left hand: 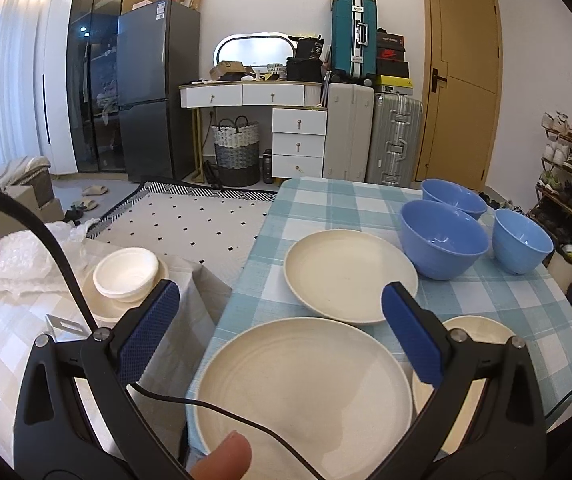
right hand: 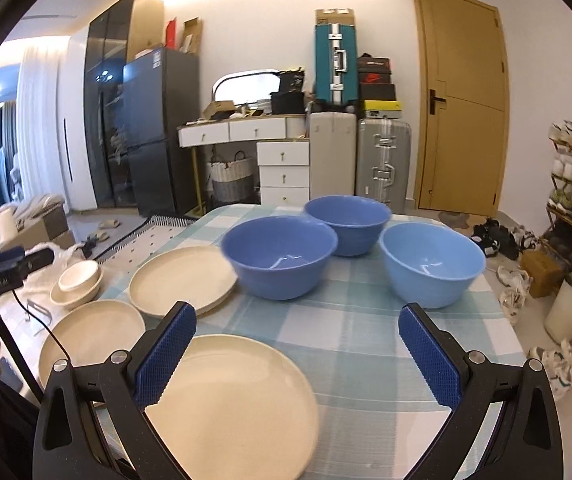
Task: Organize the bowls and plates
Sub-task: 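Move left gripper to one cream plate rim while right gripper approaches another plate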
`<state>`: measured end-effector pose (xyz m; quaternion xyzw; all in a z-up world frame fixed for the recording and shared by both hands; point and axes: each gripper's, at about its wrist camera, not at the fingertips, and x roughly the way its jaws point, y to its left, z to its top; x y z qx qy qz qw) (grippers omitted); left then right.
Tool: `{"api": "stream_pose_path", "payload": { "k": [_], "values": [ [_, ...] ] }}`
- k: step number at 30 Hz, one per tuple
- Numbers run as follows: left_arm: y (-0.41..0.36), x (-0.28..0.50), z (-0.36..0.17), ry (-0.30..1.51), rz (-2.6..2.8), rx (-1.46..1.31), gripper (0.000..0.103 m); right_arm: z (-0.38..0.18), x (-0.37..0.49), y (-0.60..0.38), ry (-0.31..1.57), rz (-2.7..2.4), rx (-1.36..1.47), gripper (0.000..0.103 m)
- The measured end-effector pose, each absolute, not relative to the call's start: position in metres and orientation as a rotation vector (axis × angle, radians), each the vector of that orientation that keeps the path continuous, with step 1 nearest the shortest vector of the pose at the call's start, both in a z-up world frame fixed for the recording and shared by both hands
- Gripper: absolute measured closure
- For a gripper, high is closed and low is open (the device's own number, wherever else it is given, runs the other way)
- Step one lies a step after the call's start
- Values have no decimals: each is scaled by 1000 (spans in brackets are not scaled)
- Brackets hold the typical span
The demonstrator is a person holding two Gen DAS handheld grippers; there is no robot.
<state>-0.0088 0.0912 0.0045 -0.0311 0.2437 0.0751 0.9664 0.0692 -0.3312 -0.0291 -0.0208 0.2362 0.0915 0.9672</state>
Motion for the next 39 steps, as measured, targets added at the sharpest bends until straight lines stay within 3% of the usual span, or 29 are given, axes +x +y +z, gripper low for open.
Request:
{"api": "stream_pose_path", "payload": {
  "k": [7, 15, 39],
  "values": [
    [92, -11, 9, 509, 154, -10, 2, -30, 79, -297, 499, 261, -56, 0],
    [115, -16, 17, 521, 121, -139, 2, -31, 80, -266, 473, 265, -123, 0],
    [111, -19, 35, 466, 155, -88, 2, -17, 98, -249, 551, 272, -93, 0]
  ]
}}
